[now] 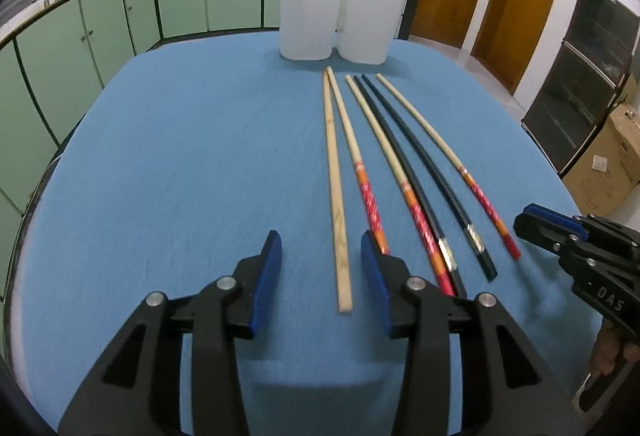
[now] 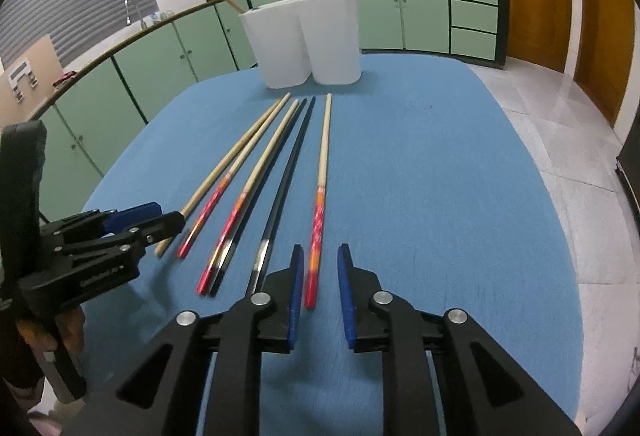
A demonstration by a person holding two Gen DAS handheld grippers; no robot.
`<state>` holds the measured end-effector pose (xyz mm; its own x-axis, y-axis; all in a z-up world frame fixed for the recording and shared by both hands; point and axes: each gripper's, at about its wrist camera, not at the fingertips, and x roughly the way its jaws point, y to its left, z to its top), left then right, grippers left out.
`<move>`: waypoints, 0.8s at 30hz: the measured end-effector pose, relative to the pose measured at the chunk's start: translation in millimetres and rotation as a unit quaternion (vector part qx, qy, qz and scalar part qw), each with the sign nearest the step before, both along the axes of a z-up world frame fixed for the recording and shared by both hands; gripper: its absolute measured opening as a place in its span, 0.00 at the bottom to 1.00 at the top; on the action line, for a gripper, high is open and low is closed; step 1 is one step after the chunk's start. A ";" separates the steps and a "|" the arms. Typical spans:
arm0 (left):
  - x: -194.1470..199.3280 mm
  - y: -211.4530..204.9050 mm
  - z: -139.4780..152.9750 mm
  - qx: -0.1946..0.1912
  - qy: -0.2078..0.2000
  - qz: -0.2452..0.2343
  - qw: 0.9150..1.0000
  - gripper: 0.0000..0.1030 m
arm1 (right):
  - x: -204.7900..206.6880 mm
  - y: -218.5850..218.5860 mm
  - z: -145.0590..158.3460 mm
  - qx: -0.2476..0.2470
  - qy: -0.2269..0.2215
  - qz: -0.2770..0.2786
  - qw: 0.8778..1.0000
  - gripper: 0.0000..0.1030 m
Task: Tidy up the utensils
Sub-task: 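Grasp a wooden chopstick with the left tool while the right tool grasps a red chopstick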
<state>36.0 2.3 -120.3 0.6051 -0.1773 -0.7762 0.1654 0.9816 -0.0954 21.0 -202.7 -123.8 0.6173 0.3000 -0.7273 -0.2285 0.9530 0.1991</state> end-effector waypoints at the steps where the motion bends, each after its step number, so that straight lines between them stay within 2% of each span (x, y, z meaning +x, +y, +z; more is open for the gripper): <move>1: -3.8 0.4 -1.3 0.002 -0.002 0.002 1.000 0.39 | -2.5 1.2 -1.7 -0.004 0.002 0.002 1.000 0.17; 5: -8.3 -1.0 -1.0 0.001 -0.006 0.002 1.000 0.39 | -3.5 4.8 -9.5 -0.006 0.013 0.004 1.000 0.17; 18: -7.8 -4.5 -3.0 0.009 -0.008 0.002 1.000 0.39 | -4.7 15.0 -9.0 -0.035 0.002 0.014 0.999 0.18; 24: -8.5 -4.1 -3.8 0.014 -0.007 0.009 1.000 0.31 | -6.6 15.9 -9.0 -0.041 0.000 0.014 0.999 0.16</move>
